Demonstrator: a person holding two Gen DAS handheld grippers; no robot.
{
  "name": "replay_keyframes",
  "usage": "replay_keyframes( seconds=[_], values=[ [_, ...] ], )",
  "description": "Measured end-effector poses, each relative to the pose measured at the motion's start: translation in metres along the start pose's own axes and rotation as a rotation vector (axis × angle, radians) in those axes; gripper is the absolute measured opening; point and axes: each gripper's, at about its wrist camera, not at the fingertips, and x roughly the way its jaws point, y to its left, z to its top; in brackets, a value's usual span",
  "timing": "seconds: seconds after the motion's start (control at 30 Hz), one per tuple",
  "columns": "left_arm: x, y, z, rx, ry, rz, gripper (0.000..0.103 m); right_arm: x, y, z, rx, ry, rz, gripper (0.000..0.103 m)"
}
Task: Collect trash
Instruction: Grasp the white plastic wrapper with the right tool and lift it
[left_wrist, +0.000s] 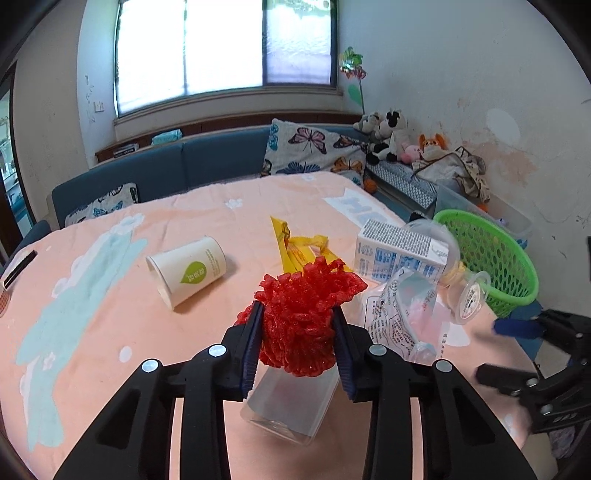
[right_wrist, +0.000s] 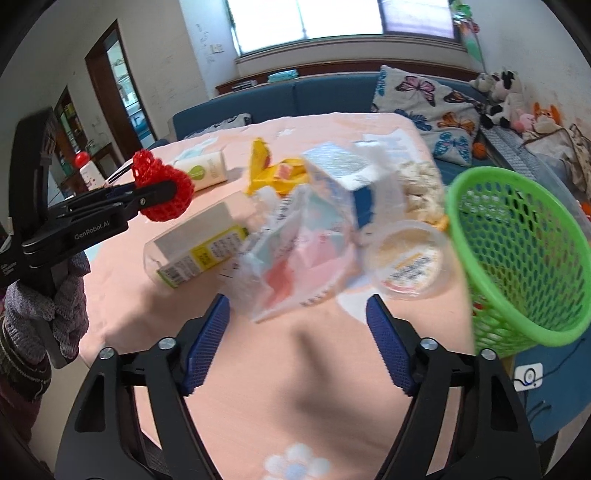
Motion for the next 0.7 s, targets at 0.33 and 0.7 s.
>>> replay_keyframes(
  seconds=[0.33, 0.7],
  values=[
    [-0.025, 0.011, -0.001, 0.009, -0.049, -0.003, 0.034, 0.04, 0.023, 0.016, 0.014, 0.027, 0.033, 0.055],
    [-0.034, 0.015, -0.005, 0.013, -0.057, 0.005, 0.034, 0.056, 0.018, 0.014, 0.063, 0.037, 0.055, 0.03]
  ],
)
